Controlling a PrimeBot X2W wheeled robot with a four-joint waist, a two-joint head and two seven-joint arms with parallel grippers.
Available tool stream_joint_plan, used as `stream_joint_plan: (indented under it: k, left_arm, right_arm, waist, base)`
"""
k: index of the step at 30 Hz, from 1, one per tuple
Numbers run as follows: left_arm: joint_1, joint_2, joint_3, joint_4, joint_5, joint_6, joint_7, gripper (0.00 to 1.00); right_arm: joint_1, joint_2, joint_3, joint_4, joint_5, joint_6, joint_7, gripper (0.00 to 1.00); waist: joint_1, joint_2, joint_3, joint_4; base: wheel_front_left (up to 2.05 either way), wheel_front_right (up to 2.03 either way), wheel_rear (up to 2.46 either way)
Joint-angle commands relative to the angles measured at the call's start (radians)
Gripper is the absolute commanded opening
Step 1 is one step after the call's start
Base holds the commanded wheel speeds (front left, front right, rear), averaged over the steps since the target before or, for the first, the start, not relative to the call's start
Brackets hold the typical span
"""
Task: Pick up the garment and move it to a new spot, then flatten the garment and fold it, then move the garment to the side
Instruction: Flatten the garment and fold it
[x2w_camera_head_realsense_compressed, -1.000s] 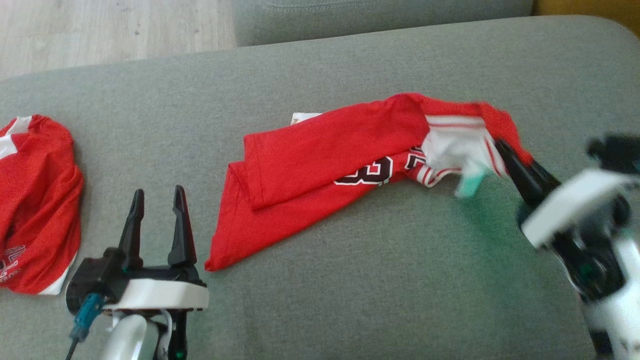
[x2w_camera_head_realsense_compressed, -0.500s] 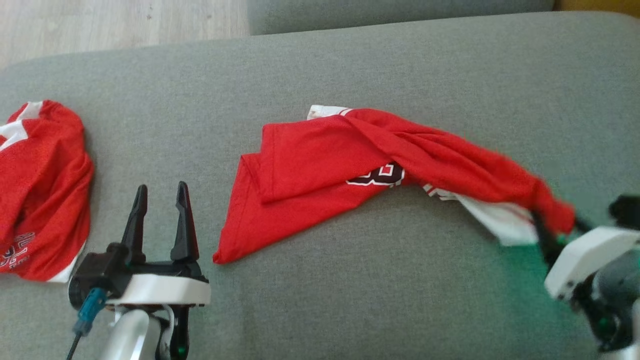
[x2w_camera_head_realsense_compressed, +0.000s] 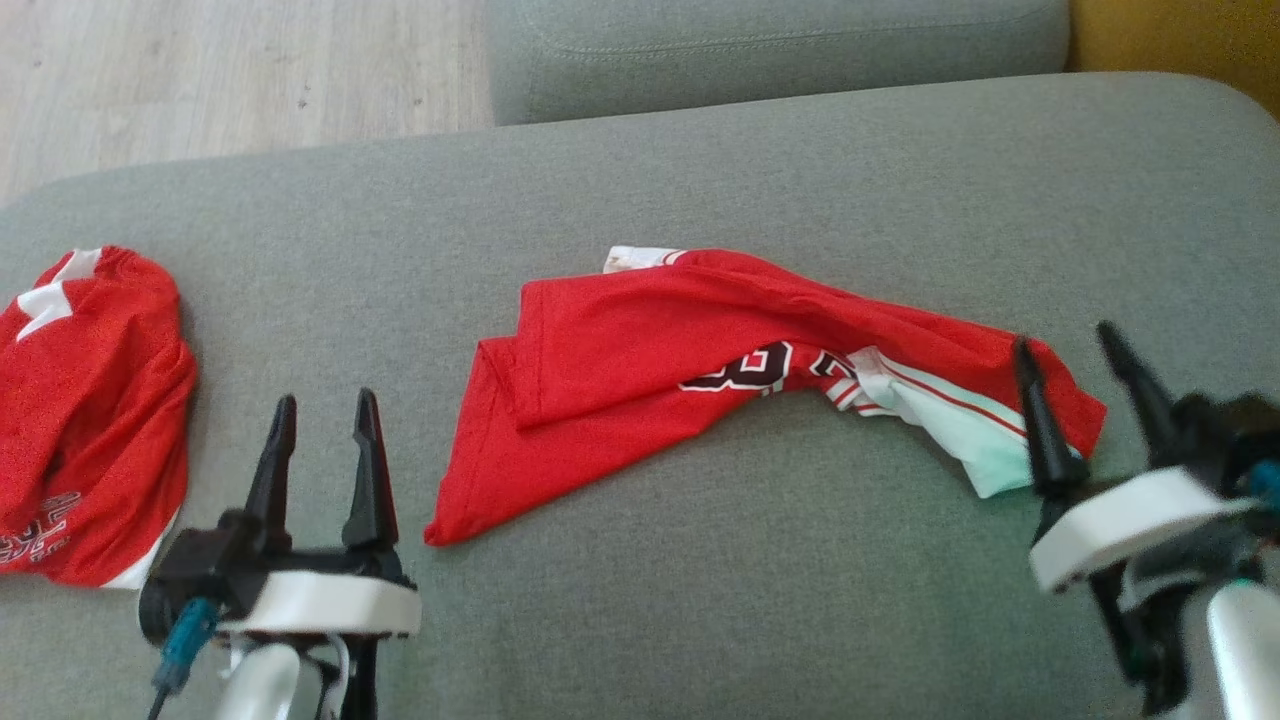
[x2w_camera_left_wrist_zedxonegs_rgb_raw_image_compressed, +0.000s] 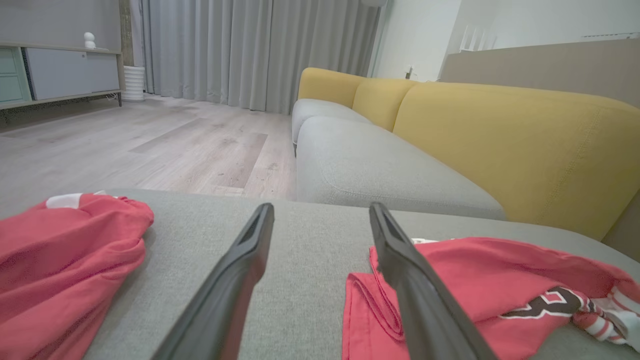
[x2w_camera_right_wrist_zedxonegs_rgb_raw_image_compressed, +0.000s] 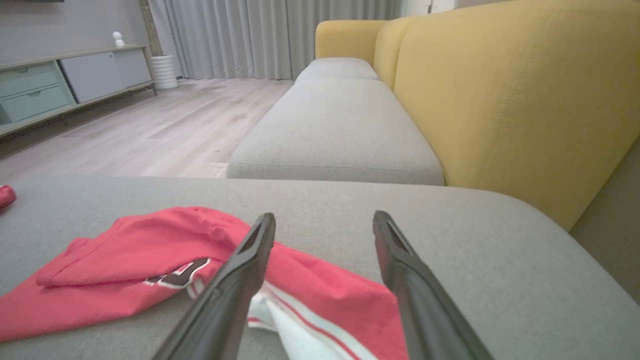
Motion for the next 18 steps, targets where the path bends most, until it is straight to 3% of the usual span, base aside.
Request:
stream_joint_plan:
  k: [1, 7, 11, 18]
  left_arm:
    - [-0.012, 0.011, 0.045, -0.023, 0.009, -0.005, -0.010, 1.00]
    - [-0.025, 0.004, -0.003, -0.001, 0.039, -0.006, 0.024, 1.00]
    - [-0.118, -0.035, -0.084, 0.046, 0.072, -0.009, 0.130, 1.00]
    - [-0.370, -0.093, -0.156, 0.222, 0.086, 0.034, 0.311, 1.00]
  right_arm:
    - [0.004, -0.012, 0.033, -0.020, 0.000, -0.001, -0.024, 1.00]
    - [0.021, 0.019, 0.074, 0.015, 0.008, -0.001, -0.066, 1.00]
    - [0.006, 0.019, 0.088, 0.014, 0.006, -0.001, -0.076, 1.00]
    - [-0.037, 0.020, 0.117, 0.006, 0.007, -0.001, -0.079, 1.00]
  waist:
    - [0.0001, 0.0000, -0.004, -0.004]
    - [0.0001, 0.0000, 0.006, -0.009]
    - [0.0001, 0.0000, 0.036, -0.002]
    - [0.0001, 0.0000, 0.108, -0.013]
  base:
    - [0.00, 0.00, 0.00]
    - [0.00, 0.00, 0.00]
    - [0.00, 0.00, 0.00]
    - [0.00, 0.00, 0.00]
